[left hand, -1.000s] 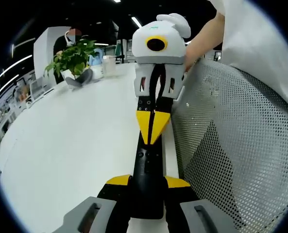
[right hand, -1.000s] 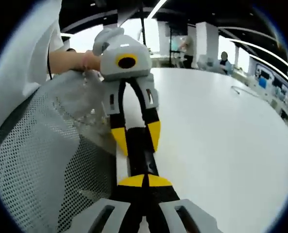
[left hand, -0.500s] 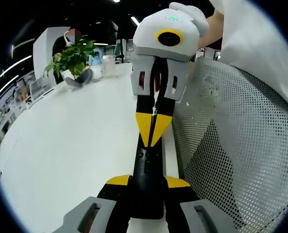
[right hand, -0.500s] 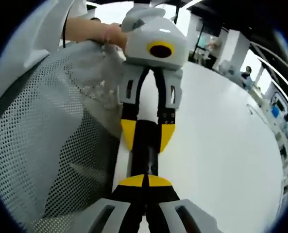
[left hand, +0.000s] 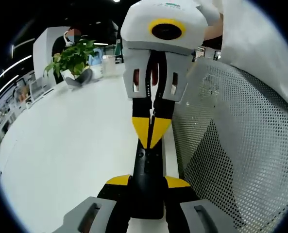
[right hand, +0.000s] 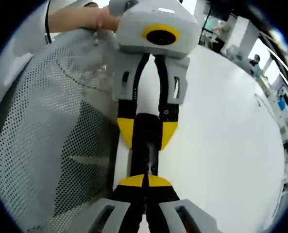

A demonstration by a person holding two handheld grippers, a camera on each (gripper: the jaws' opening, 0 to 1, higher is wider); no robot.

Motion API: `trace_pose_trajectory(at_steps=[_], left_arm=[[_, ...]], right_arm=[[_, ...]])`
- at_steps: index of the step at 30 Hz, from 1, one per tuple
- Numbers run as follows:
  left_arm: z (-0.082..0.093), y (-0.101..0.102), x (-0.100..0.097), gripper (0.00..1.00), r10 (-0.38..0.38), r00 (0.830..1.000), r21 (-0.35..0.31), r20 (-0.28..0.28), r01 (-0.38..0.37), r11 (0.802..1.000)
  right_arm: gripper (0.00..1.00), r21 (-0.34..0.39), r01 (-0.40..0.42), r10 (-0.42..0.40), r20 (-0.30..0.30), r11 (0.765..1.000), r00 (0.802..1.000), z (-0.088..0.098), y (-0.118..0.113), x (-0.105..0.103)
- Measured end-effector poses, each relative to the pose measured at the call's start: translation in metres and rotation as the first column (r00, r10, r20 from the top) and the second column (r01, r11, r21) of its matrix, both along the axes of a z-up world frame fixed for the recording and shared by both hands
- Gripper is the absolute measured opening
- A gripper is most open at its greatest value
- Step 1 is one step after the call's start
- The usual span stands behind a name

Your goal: Press the specified remote control buttons in sequence, fully releasing each button before pressing the next.

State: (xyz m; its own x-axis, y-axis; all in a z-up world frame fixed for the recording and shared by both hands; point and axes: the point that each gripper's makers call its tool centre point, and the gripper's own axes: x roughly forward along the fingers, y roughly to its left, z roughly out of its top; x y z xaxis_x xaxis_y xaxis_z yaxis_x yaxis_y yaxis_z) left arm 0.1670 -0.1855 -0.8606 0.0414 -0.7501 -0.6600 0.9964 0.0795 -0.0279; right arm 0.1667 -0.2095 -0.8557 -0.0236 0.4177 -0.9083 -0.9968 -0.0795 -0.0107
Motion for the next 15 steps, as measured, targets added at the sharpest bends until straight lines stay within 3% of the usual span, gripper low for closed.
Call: trace_pose_trajectory(at_steps=[6, 8, 11, 15], left_arm=[[0.0000, -0.0001, 0.0002, 0.25, 0.002, 1.000, 0.002, -0.002, -0.002, 1.000], [-0.0001, -0.0002, 0.0004, 0.25, 0.003, 1.000, 0.004, -0.001, -0.003, 1.000], [-0.0001, -0.0003, 0.0003, 0.25, 0.003, 1.000, 0.006, -0.001, -0.003, 1.000], [-0.0003, -0.0004, 0.0004, 0.25, 0.002, 1.000, 0.010, 0.001, -0.002, 1.000]], right_arm=[[0.00, 0.031, 0.068, -0.068, -0.002, 0.997, 0.998, 0.0003, -0.0008, 0.0002], [0.00, 0.069, 0.144, -0.145, 0.007, 0.987, 0.989, 0.0010, -0.0004, 0.0012], [0.00, 0.103, 0.220, -0.226, 0.042, 0.970, 0.973, 0.0011, -0.0008, 0.0019], [0.00, 0.114, 0.226, -0.237, 0.093, 0.967, 0.967, 0.0013, -0.0002, -0.0007]])
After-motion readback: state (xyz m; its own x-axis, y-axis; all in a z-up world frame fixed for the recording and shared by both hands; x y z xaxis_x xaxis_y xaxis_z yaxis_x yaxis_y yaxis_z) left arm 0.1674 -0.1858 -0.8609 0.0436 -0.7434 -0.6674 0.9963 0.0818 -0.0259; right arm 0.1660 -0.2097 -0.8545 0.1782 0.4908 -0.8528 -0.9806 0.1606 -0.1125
